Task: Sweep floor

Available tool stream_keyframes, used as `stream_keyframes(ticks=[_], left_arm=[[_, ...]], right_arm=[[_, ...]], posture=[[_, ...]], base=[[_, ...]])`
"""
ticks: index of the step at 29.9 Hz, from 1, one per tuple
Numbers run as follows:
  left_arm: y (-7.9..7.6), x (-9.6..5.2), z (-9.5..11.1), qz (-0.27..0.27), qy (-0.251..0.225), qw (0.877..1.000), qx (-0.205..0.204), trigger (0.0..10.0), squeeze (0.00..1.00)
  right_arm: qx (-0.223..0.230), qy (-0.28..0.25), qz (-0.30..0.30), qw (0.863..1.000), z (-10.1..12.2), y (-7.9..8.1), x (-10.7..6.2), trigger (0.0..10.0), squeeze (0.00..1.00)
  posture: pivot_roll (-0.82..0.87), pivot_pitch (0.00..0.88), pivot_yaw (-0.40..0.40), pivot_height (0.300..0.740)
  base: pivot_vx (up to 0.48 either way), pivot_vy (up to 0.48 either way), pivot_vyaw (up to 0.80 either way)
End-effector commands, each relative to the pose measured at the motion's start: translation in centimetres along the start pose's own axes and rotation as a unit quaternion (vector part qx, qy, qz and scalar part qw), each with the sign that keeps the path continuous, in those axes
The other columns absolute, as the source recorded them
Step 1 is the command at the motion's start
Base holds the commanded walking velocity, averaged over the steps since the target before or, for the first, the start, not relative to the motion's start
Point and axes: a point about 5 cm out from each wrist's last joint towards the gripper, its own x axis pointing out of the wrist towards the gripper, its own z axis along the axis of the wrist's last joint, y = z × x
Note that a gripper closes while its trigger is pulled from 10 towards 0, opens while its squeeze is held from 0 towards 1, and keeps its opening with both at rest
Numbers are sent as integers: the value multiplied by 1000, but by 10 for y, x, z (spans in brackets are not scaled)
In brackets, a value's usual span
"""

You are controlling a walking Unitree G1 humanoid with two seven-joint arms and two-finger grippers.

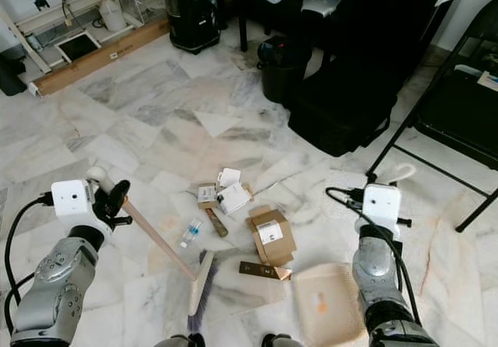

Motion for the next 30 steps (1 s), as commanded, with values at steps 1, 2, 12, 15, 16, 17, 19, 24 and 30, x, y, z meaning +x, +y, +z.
stream_keyframes(ticks=[1, 2, 12, 15, 16, 17, 19, 24, 30], left_arm=[[4, -4, 0, 7, 1, 1000, -7, 10000, 0], [4, -4, 0, 7, 0, 1000, -7, 10000, 0], [2, -4, 3, 4, -5, 1000, -11, 10000, 0], [1, -4, 2, 1, -2, 1000, -12, 10000, 0], [0, -5, 1, -1, -1, 1000, -13, 10000, 0], [0, -5, 1, -2, -1, 1000, -15, 10000, 0], [0, -5, 2, -3, -2, 1000, -18, 10000, 0], [-3, -3, 3, -7, -4, 999, -34, 10000, 0], [-4, -4, 3, -5, 1, 998, -61, 10000, 0]], right_arm=[[17, -22, -8, 1000, 9, -3, 6, 10000, 0], [20, -25, -8, 999, 11, -3, 7, 10000, 0], [-31, -46, 26, 998, 16, 2, 10, 10000, 0], [-41, -49, 34, 997, 16, 5, 8, 10000, 0], [-43, -49, 39, 997, 14, 7, 5, 10000, 0], [-45, -48, 41, 997, 13, 8, 4, 10000, 0], [-48, -46, 42, 997, 10, 8, 2, 10000, 0], [-51, -43, 37, 997, 7, 8, -1, 10000, 0], [11, -23, 10, 1000, 5, 7, -2, 10000, 0]], posture=[[78, 190, 50, 740], [78, 190, 50, 740], [83, 190, 50, 740], [85, 192, 50, 740], [87, 192, 51, 740], [91, 194, 52, 740], [95, 195, 52, 740], [103, 196, 54, 740], [104, 203, 56, 740]], base=[[0, 0, 0], [0, 0, 0], [0, 0, 0], [0, 0, 0], [0, 0, 0], [0, 0, 0], [0, 0, 0], [0, 0, 0], [0, 0, 0]])
